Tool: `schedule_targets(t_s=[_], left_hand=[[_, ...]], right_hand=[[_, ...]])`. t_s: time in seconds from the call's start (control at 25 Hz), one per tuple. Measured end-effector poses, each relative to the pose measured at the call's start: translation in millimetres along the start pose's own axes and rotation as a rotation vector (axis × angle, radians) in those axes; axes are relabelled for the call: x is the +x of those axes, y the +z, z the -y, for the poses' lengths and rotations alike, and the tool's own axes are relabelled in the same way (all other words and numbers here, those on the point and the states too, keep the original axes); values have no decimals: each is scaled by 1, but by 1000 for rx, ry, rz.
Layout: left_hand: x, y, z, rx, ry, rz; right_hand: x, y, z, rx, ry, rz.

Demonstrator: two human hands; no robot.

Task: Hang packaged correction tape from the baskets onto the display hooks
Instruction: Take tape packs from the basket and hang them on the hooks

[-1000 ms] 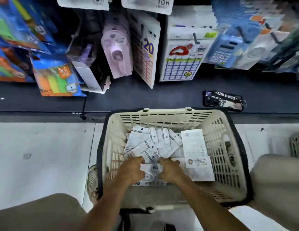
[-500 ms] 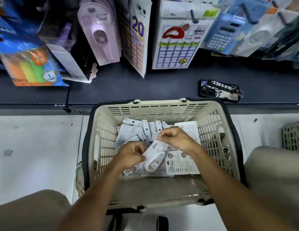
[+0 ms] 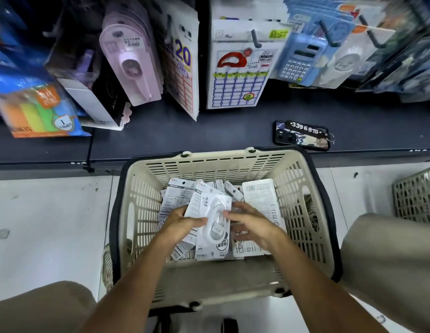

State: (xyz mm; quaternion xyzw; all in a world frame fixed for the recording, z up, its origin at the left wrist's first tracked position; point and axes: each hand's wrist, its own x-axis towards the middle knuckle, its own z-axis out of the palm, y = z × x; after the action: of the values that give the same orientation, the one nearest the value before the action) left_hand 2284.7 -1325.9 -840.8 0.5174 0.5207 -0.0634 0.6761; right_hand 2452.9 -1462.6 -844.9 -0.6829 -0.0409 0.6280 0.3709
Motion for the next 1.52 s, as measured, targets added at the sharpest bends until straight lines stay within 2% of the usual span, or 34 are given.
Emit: schedule_targets(t_s=[0.04, 0.12, 0.24, 0.32, 0.52, 0.64, 0.72, 0.8, 0.88, 0.96, 1.08, 1.16, 1.2, 1.28, 1.36, 1.44, 1.52], left_hand=[[-1, 0, -1, -13, 1, 3], [-3, 2, -1, -113, 13, 95], [-8, 2, -6, -618, -10, 297], [-10, -2, -13, -752, -55, 329], [-10, -5, -21, -543, -13, 247], [-11, -8, -16, -293, -32, -31], [-11, -4, -9, -137, -39, -138], [-8, 0, -2, -235, 25, -112], [-3, 1, 3, -307, 54, -38], [1, -2, 10, -302, 28, 4], [4, -1, 23, -195, -21, -52], [7, 2, 25, -207, -34, -80], [8, 4, 23, -255, -50, -33], [6, 8, 17, -315, -66, 101], [5, 8, 16, -277, -74, 106], [7, 6, 16, -287, -64, -9], [9, 2, 14, -290, -66, -117]], right_hand=[[-1, 4, -6, 36, 9, 72], [-1, 12, -11, 145, -60, 111], [-1, 19, -4, 274, -119, 161], [-3, 21, 2, 268, -130, 199], [-5, 22, 12, 332, -223, 137], [-11, -6, 16, 590, -289, 89], [-15, -12, 17, 594, -283, 138], [-13, 6, 15, 346, -245, 118], [-6, 31, 13, 224, -270, 39], [-3, 47, 11, 215, -288, -41], [-3, 43, 6, 242, -239, -169], [-2, 41, 2, 303, -207, -170], [-2, 43, 1, 309, -204, -149], [-4, 55, 2, 137, -221, -48], [1, 59, -2, -161, -244, 50], [8, 34, -3, -479, -296, -51], [12, -11, -7, -1053, -287, -224]])
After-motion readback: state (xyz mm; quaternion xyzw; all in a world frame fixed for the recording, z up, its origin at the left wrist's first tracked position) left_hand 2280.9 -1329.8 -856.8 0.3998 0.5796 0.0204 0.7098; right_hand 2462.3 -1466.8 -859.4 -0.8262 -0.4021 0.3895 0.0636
